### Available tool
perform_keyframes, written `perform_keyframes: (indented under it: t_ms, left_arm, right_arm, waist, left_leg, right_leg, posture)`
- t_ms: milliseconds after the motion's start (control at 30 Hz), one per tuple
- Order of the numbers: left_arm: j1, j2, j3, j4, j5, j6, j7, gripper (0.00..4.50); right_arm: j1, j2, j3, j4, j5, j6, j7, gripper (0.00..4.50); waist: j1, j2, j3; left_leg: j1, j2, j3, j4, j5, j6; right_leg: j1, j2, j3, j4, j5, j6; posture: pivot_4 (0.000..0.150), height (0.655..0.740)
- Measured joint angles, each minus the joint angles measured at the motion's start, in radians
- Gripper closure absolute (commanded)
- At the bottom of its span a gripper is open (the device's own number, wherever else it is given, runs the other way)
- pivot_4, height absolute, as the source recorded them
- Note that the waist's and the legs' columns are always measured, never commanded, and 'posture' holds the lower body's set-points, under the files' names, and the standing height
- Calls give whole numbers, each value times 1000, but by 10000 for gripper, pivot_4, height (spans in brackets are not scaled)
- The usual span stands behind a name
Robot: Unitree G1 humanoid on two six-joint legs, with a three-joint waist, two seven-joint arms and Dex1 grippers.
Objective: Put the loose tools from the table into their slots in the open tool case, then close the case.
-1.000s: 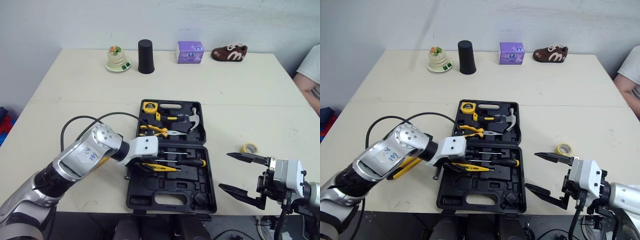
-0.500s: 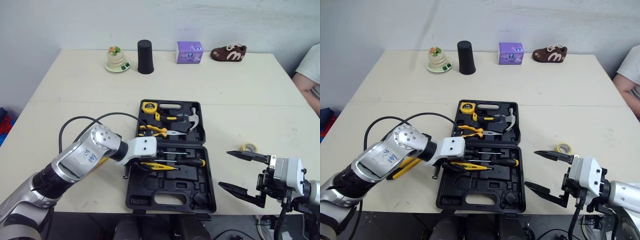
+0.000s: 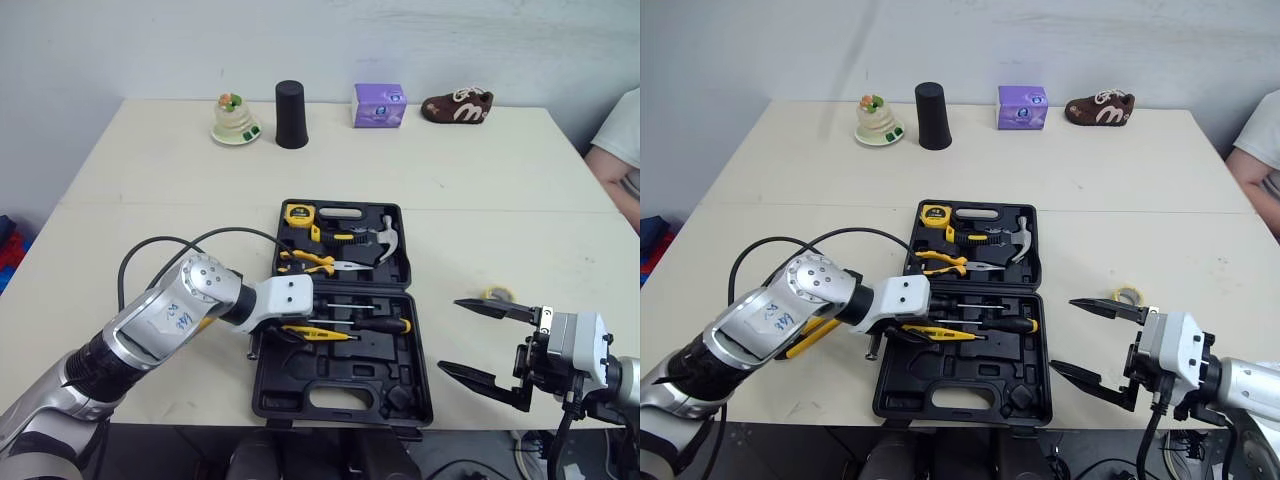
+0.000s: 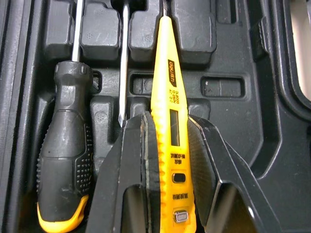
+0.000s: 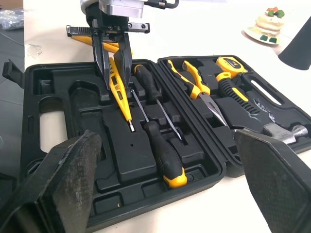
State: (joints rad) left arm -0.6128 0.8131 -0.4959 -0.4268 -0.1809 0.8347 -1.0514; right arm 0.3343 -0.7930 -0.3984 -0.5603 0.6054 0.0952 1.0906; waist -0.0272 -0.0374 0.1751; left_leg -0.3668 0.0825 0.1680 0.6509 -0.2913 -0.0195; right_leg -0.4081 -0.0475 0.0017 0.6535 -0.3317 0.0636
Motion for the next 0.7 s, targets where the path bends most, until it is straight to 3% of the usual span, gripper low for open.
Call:
perform_keyframes:
  t_ms: [67,367,467,667,700]
  left_arm:
    - [10,-10,7,1,-6,-21,-4,16855]
    - [50,-13,119,56,-60,-178,-65,16855]
    - [116,-87,218,124,-93,-401,-79,16855]
    - [213,-156,305,217,-155,-596,-135,42002]
    - [233,-168,306,233,-155,-617,-141,44299]
  right_arm:
    - [-3,0,0,1,0,0,1,0]
    - [-21,0,3,1,0,2,4,0]
    - [-25,0,8,7,-2,2,4,0]
    - [-28,2,18,17,-6,1,7,0]
    - [-28,3,19,19,-7,1,7,0]
  waist:
    - [0,0,0]
    - [-1,0,0]
    - [0,0,0]
    - [-1,0,0]
    - [-1,0,0]
  left_leg:
    - [0,0,0,0,0,0]
    - [-1,1,0,0,0,0]
    - [-2,1,0,0,0,0]
    - [-1,1,1,0,0,0]
    - [-1,1,1,1,0,0]
  right_leg:
    - [0,0,0,0,0,0]
    - [-1,0,0,0,0,0]
    - [-1,-1,0,0,0,0]
    - [-1,0,0,0,0,0]
    - [-1,0,0,0,0,0]
  posture:
    - [1500,7400]
    - [1500,7400]
    - [1500,7400]
    - [1500,7400]
    - [1500,7400]
